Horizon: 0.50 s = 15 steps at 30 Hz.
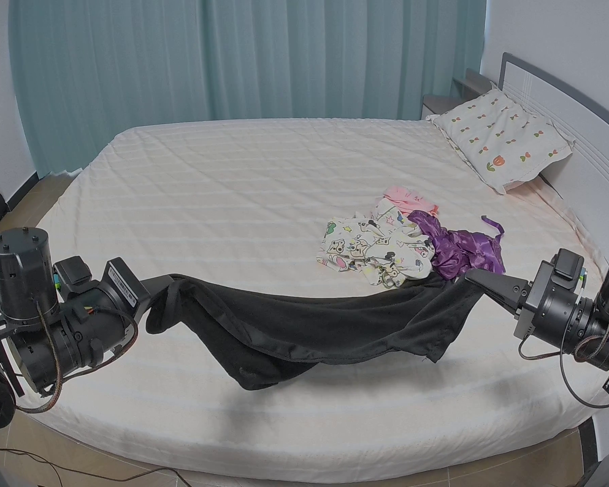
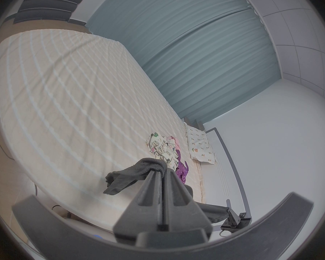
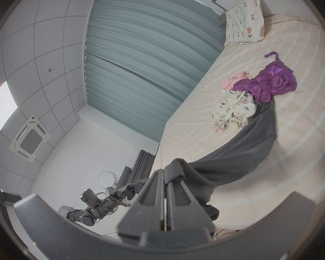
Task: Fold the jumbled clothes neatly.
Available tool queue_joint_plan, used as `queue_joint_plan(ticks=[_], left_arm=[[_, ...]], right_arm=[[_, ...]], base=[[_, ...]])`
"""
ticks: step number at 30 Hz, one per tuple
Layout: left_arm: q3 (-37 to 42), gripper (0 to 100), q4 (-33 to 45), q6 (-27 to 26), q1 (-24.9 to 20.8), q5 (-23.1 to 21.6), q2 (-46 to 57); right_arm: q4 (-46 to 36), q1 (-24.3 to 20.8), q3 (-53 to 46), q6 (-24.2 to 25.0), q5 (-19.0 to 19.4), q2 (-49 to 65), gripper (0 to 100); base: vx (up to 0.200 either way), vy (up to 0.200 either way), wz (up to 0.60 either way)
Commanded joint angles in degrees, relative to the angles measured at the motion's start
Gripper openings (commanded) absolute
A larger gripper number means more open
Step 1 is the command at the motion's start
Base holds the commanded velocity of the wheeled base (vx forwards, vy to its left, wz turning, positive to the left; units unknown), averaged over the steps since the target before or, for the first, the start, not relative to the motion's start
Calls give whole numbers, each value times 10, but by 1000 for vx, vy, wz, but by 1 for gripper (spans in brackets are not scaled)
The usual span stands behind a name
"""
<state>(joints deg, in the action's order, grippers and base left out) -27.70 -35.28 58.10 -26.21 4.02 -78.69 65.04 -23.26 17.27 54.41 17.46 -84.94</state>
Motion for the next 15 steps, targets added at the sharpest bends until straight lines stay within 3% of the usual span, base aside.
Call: queue_joint_plan(ticks=[1, 15], left_arm=[[0, 0, -1, 0, 0, 0, -1], [0, 0, -1, 0, 2, 0, 3]], right_arm=[[1, 0, 0, 0, 0, -2, 0], [0, 0, 0, 1, 1, -2, 0]], base=[[0, 200, 0], [0, 200, 0]])
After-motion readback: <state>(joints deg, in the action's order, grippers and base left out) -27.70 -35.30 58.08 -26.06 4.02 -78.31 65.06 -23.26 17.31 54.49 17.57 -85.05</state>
